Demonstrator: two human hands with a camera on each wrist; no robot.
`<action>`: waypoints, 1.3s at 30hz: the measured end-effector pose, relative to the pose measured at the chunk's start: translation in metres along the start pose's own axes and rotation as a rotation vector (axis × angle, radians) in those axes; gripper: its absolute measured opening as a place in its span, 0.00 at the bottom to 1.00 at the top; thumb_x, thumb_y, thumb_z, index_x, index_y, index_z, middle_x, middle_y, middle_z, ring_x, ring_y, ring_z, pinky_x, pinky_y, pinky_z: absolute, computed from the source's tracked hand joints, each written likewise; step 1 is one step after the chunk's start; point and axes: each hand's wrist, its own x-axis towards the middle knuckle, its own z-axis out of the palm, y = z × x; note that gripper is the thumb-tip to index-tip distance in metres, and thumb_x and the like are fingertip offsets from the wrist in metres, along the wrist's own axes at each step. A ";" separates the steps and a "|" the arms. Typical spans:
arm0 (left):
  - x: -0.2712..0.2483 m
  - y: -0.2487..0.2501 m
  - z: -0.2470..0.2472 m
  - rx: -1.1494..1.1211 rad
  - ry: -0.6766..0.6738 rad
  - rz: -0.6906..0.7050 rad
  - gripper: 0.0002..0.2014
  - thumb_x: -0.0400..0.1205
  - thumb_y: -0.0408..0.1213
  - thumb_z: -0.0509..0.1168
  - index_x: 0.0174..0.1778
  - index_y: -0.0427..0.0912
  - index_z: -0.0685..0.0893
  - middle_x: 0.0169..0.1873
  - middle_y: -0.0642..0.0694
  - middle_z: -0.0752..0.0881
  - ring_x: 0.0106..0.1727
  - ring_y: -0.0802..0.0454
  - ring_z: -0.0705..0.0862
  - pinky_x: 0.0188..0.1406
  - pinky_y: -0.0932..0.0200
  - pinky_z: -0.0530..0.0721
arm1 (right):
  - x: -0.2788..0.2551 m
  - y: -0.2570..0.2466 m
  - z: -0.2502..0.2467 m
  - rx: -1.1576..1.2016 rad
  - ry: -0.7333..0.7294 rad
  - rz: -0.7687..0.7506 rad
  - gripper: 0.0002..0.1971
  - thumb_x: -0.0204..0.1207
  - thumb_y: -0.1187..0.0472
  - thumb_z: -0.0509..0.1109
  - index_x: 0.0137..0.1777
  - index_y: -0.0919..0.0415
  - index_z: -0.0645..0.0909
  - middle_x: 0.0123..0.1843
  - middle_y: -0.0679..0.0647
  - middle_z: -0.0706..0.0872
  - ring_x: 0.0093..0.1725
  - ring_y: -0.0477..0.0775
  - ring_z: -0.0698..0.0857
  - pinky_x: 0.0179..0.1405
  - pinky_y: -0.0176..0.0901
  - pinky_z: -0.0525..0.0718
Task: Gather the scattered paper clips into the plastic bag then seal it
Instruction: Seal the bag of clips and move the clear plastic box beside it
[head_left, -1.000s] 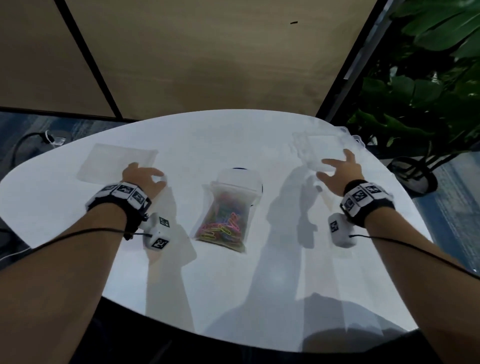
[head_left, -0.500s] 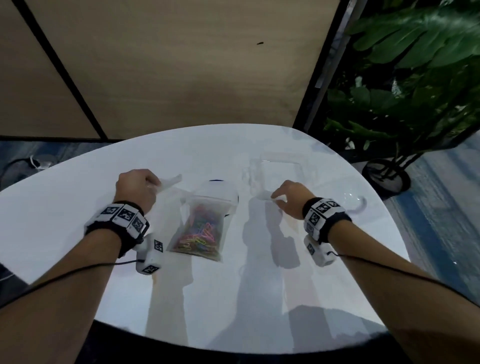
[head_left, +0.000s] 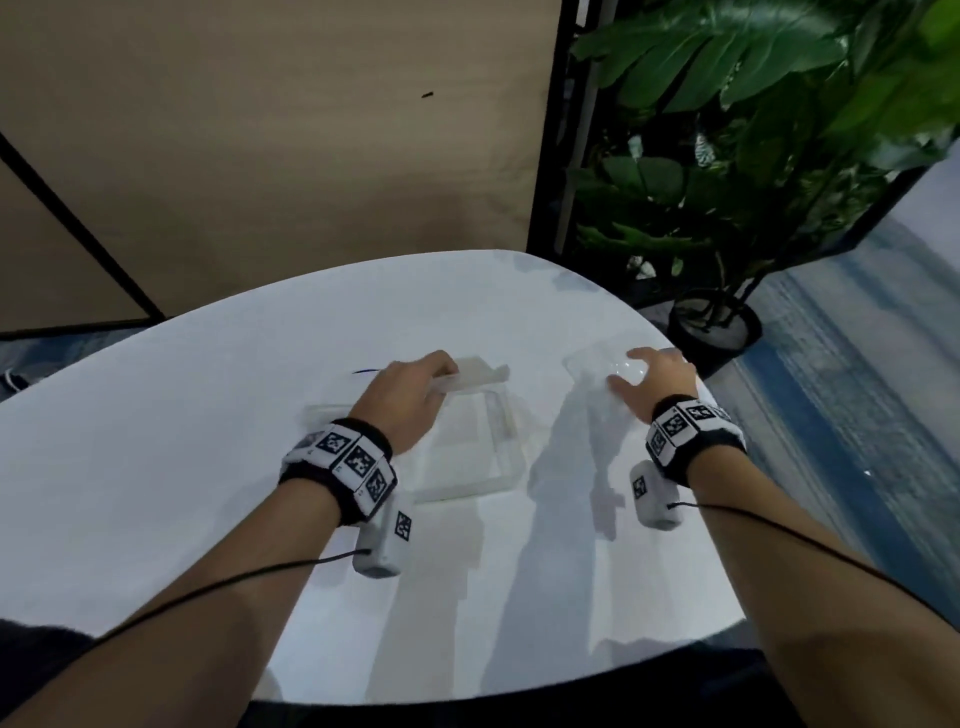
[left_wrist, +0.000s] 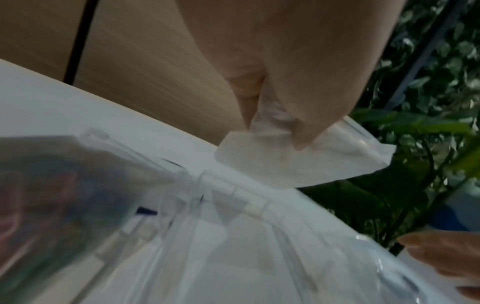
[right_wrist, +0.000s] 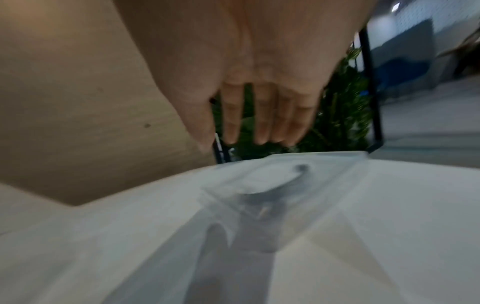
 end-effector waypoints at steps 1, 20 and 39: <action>0.000 0.000 0.010 0.022 -0.091 -0.024 0.12 0.86 0.33 0.59 0.62 0.49 0.80 0.42 0.43 0.90 0.38 0.42 0.86 0.42 0.51 0.87 | 0.009 0.014 0.004 -0.079 -0.046 0.107 0.39 0.68 0.37 0.75 0.77 0.48 0.69 0.81 0.61 0.66 0.77 0.66 0.67 0.74 0.60 0.70; 0.015 -0.025 0.038 0.231 -0.403 -0.093 0.28 0.85 0.37 0.65 0.82 0.51 0.71 0.77 0.43 0.71 0.78 0.42 0.72 0.79 0.48 0.71 | 0.021 0.015 -0.011 0.277 0.016 0.267 0.32 0.76 0.51 0.73 0.79 0.56 0.69 0.73 0.64 0.78 0.70 0.66 0.79 0.65 0.54 0.80; -0.065 -0.042 0.002 -0.354 0.051 -0.493 0.23 0.86 0.40 0.67 0.77 0.38 0.78 0.55 0.43 0.87 0.54 0.51 0.83 0.58 0.64 0.78 | -0.104 -0.080 0.071 0.817 -0.276 0.132 0.22 0.76 0.68 0.65 0.68 0.52 0.73 0.44 0.61 0.92 0.42 0.61 0.91 0.51 0.55 0.90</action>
